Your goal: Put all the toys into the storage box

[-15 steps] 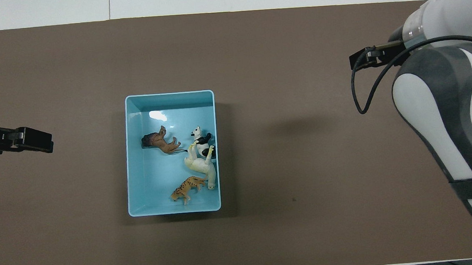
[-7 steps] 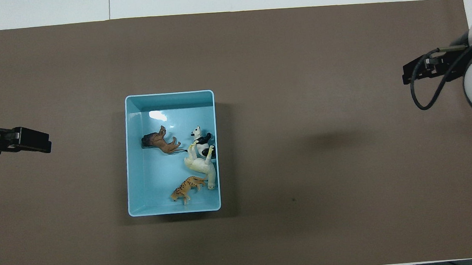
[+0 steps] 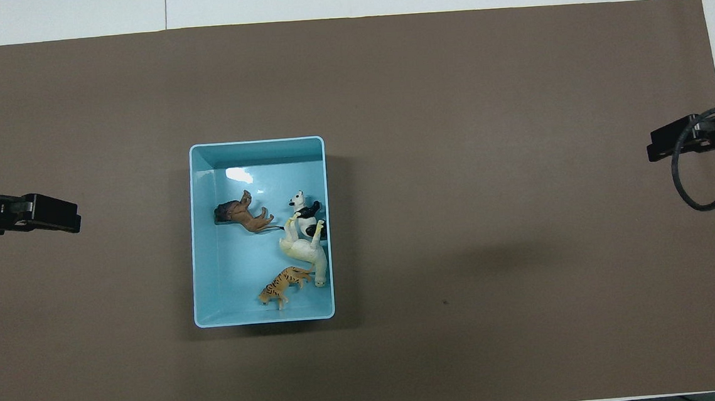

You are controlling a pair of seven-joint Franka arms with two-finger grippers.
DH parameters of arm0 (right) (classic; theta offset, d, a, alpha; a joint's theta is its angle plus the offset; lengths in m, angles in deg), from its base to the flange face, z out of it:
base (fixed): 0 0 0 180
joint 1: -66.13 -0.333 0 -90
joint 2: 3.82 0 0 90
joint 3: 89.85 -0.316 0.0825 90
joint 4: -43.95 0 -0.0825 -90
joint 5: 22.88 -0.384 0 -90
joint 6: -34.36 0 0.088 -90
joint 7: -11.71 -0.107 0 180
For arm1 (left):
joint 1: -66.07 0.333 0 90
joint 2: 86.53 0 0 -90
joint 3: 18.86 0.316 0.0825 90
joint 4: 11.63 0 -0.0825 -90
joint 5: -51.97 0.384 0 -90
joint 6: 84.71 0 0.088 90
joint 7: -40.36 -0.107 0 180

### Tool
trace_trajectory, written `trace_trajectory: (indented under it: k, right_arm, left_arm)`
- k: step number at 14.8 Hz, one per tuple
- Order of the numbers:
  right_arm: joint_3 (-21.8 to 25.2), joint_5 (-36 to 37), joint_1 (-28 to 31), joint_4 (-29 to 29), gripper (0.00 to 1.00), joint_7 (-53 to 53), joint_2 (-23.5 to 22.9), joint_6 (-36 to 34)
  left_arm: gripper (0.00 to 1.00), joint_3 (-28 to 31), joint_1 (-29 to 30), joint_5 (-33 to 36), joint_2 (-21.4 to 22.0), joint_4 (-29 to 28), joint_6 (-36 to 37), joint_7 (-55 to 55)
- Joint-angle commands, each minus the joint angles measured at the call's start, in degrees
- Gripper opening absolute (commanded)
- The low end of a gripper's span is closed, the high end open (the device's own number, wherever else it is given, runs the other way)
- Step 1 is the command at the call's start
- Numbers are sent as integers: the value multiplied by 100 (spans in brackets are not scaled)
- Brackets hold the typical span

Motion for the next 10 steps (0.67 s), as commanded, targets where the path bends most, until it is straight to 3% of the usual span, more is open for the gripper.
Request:
trace_trajectory:
  k: [1, 10]
  right_arm:
    - [-57, 251, 92, 181, 100, 87, 120, 144]
    - [-66, 279, 109, 14, 100, 52, 120, -295]
  left_arm:
    - [100, 69, -73, -76, 171, -145, 26, -26]
    - [100, 87, -20, -76, 171, -145, 26, -26]
